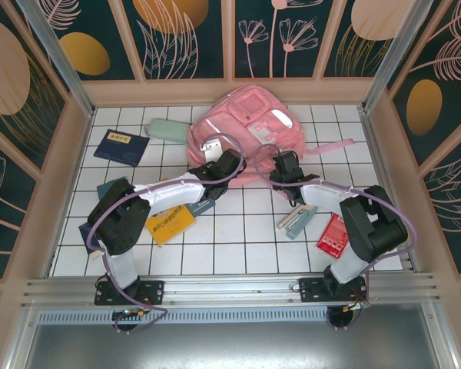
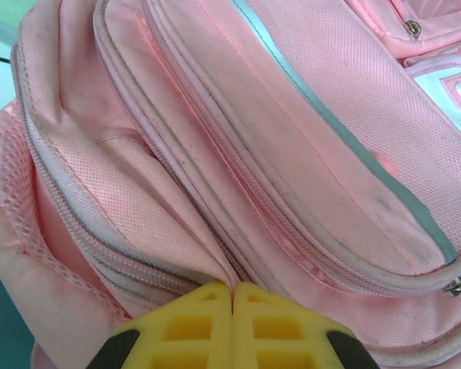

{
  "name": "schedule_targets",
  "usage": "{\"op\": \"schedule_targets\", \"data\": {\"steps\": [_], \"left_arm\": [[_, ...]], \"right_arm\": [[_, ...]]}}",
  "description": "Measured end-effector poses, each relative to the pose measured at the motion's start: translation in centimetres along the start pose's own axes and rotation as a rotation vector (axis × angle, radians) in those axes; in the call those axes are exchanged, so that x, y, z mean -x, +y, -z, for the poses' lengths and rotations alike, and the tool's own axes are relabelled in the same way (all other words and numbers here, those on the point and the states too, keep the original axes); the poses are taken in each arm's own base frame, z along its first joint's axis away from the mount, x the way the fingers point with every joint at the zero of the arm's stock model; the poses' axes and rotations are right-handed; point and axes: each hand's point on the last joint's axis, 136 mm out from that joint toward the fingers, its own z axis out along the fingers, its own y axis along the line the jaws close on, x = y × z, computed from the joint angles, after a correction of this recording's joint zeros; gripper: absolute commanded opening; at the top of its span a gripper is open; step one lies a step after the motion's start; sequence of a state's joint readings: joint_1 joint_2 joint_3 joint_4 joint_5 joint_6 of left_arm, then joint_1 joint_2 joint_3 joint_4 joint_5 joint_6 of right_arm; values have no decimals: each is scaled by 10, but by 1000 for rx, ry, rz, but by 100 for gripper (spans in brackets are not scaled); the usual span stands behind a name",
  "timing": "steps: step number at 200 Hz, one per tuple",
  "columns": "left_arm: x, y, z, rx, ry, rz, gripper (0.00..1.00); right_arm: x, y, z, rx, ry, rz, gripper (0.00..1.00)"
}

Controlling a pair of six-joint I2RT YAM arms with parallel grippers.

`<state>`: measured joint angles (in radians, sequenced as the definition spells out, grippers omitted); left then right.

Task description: Pack the student bag

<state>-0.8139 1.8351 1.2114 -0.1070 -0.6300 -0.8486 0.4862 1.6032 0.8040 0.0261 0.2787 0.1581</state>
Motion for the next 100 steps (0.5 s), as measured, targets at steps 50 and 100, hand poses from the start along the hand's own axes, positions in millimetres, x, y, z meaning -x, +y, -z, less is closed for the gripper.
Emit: {"op": "schedule_targets", "data": {"steps": [50, 100], "left_arm": [[-2, 1, 0, 0, 10, -12, 0], [-3, 0, 0, -3, 18, -17, 0]], "right_arm": [[0, 14, 0, 81, 5, -18, 21], [0, 19, -4, 159, 13, -93, 21]]}}
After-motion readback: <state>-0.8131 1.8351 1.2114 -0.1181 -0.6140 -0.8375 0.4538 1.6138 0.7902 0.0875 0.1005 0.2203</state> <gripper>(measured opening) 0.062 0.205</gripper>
